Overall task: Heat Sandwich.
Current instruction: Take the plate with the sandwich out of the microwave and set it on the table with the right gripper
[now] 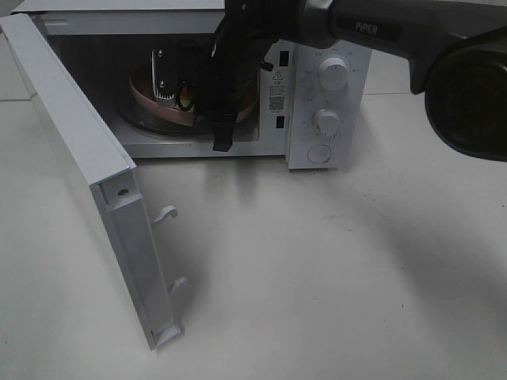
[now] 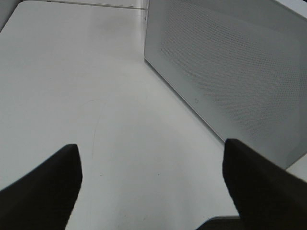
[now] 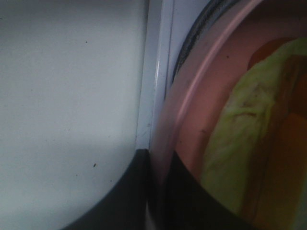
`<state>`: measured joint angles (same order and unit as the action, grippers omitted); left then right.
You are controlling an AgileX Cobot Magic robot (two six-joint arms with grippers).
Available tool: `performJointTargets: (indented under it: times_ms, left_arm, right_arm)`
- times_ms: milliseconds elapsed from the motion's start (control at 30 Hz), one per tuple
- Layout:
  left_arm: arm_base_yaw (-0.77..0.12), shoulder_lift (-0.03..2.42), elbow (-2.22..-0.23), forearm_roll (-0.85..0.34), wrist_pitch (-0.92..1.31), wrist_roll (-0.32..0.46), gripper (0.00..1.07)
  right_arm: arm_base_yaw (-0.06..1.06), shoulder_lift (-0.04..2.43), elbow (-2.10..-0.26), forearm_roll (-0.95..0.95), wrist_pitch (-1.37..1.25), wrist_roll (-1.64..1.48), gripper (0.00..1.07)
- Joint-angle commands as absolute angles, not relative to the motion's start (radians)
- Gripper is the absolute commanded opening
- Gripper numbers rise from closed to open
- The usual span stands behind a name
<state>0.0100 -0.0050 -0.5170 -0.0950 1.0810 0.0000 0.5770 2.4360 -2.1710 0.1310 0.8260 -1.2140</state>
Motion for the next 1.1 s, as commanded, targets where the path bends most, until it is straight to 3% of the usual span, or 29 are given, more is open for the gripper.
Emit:
performJointTargets:
  times_ms: [33,433,800,1100]
  left_arm:
    - [0.011,-0.012,-0.514,-0.100,1.067,0.000,0.76]
    - [0.011,-0.012,-0.514,-0.100,1.067,0.000,0.76]
    - [0.011,-0.012,-0.514,-0.100,1.067,0.000,0.76]
    - [0.011,-0.012,-0.514,-0.100,1.067,0.000,0.76]
  right_arm:
    - [0.584,2.401,-2.170,0.098,0.842,-1.200,0.00]
    - [0.621,2.349,-2.088,0.094,0.827,-1.103,0.00]
    - [0.655,2.209,-1.850,0.000,0.675,-1.105,0.00]
    - [0.679,2.152,-1.766,-0.045,0.637,-1.105,0.00]
